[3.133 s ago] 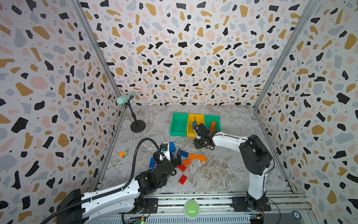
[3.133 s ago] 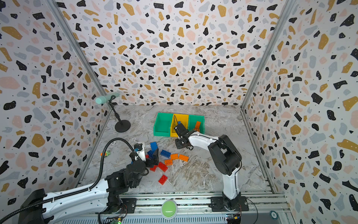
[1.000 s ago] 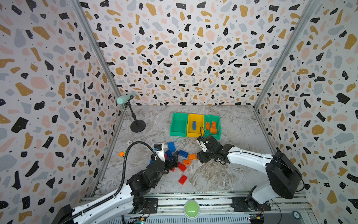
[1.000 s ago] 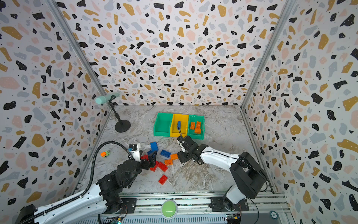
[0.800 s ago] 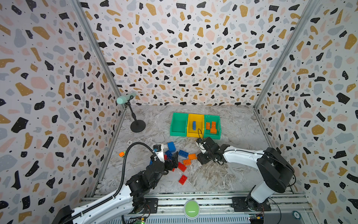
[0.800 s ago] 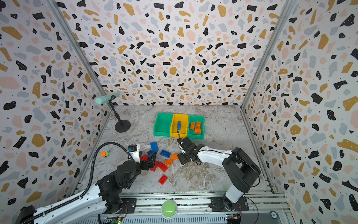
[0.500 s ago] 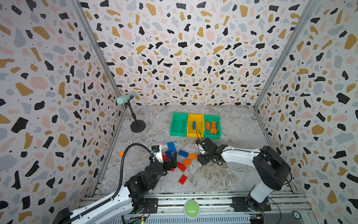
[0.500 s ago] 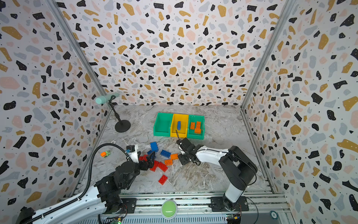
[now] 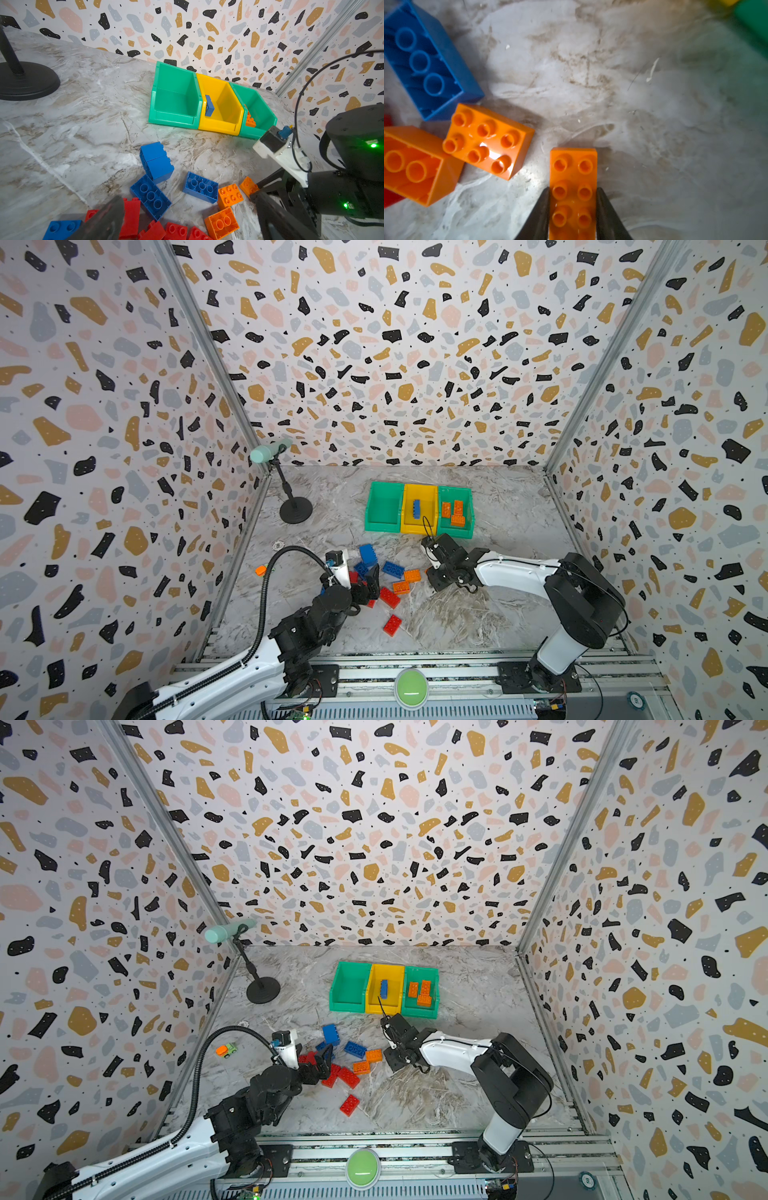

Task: Sort the legos into containers by color
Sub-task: Pick up the lego from the center of the table, then place the lego in the container.

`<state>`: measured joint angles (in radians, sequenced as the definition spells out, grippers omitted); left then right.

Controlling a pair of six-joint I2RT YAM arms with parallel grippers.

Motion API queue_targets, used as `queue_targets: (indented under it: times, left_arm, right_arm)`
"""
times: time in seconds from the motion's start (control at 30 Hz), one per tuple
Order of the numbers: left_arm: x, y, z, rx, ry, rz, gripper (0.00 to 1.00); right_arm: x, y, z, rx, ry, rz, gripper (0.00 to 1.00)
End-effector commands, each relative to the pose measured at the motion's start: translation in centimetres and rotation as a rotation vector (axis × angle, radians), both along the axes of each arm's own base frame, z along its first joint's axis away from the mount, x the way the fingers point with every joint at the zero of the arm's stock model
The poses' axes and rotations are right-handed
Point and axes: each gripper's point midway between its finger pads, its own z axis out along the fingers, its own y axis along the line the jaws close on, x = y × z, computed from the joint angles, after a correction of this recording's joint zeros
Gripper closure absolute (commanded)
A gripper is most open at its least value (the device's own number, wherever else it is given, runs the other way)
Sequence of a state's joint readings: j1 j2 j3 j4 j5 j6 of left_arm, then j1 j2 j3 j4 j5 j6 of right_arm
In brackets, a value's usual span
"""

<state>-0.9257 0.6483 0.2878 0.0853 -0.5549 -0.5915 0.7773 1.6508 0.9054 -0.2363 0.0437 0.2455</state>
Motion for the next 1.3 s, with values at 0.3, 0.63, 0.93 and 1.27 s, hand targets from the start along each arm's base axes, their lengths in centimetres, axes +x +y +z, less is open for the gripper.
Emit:
queue_targets:
  times: [0.3,0.63,0.93,1.27]
  left_arm:
    - [2.8,-3.9,3.4,0.040,-0.034,-0.033,0.00]
    - [3.9,-4.7,3.2,0.095,-0.032,-0.018,0.00]
    - [4.0,-3.6,3.1,0.145,-0.041,0.022,0.00]
    - [3.3,-2.7,3.2,0.125,-0.040,0.025,0.00]
  right_arm:
    - [10.7,-2.9,9.8,0.146,-0.199,-0.244,0.68]
    - [18.2,-5.2,9.3,0.128,-0.223,-0.386,0.68]
    - [21.0,-5.5,7.8,0.063,-0.223,-0.400,0.43]
    - [15.6,-3.5,12.4,0.073,-0.280,-0.323,0.36]
